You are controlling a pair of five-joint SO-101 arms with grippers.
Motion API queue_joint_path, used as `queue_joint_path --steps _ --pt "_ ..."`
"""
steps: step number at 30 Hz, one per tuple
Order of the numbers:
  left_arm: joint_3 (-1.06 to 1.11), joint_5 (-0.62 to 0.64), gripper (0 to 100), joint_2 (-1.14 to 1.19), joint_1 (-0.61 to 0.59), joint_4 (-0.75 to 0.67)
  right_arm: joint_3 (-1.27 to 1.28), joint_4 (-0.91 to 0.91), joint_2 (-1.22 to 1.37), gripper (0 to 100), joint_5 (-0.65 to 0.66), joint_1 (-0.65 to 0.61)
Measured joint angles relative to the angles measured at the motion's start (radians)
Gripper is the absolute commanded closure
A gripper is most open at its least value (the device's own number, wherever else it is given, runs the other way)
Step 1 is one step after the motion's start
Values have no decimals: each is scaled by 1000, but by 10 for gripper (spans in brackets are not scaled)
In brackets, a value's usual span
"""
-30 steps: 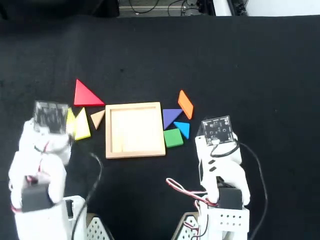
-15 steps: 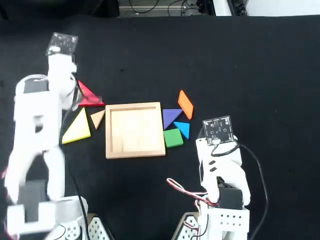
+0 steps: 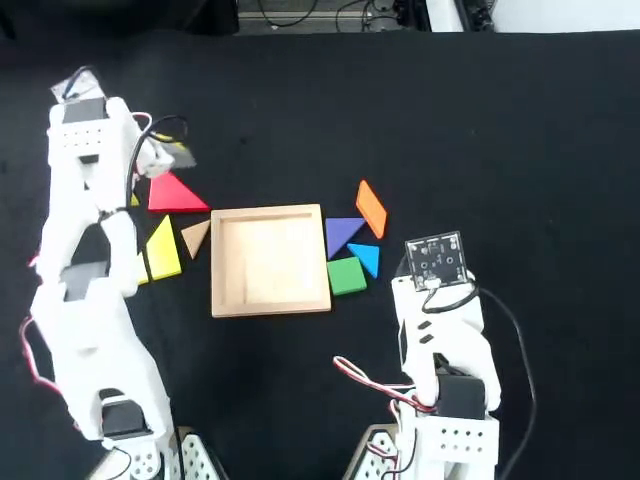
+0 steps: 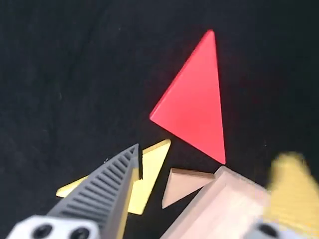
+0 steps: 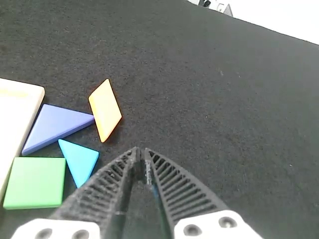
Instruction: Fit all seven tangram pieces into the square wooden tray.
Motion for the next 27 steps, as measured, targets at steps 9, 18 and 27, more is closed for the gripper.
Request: queue_joint_path --steps 9,18,27 --pt "-114 123 532 206 29 2 0 18 0 983 0 0" --pt "-236 144 532 272 15 46 0 18 0 983 0 0" --pt "-259 144 532 278 -34 51 0 18 0 983 0 0"
